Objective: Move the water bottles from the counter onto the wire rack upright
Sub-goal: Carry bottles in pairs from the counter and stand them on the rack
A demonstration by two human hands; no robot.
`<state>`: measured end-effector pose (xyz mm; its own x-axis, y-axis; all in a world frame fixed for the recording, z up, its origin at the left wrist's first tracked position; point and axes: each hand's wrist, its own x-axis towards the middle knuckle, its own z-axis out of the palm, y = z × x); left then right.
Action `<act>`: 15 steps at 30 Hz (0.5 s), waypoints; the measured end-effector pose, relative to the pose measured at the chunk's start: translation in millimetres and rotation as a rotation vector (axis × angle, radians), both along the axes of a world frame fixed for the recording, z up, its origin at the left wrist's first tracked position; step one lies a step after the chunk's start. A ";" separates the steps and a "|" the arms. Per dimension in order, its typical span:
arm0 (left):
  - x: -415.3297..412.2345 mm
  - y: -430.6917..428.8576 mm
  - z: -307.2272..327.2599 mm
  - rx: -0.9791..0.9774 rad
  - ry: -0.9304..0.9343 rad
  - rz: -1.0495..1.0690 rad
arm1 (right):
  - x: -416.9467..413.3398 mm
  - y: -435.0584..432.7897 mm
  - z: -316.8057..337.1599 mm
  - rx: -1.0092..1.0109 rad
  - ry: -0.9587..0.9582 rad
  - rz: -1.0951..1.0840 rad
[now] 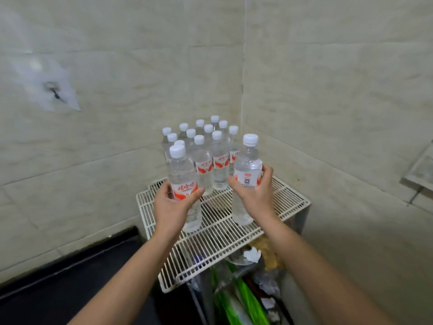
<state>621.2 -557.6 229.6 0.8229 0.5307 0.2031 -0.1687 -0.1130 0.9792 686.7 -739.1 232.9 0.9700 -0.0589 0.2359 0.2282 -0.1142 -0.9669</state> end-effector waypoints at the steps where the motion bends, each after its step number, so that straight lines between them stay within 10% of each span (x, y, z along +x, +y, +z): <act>1: 10.1 -1.0 -5.6 0.000 0.019 0.031 | 17.3 1.4 -5.6 0.000 0.013 0.041; 15: 90.6 -19.9 -47.9 0.037 0.213 0.326 | 150.0 8.7 -46.5 -0.037 0.033 0.499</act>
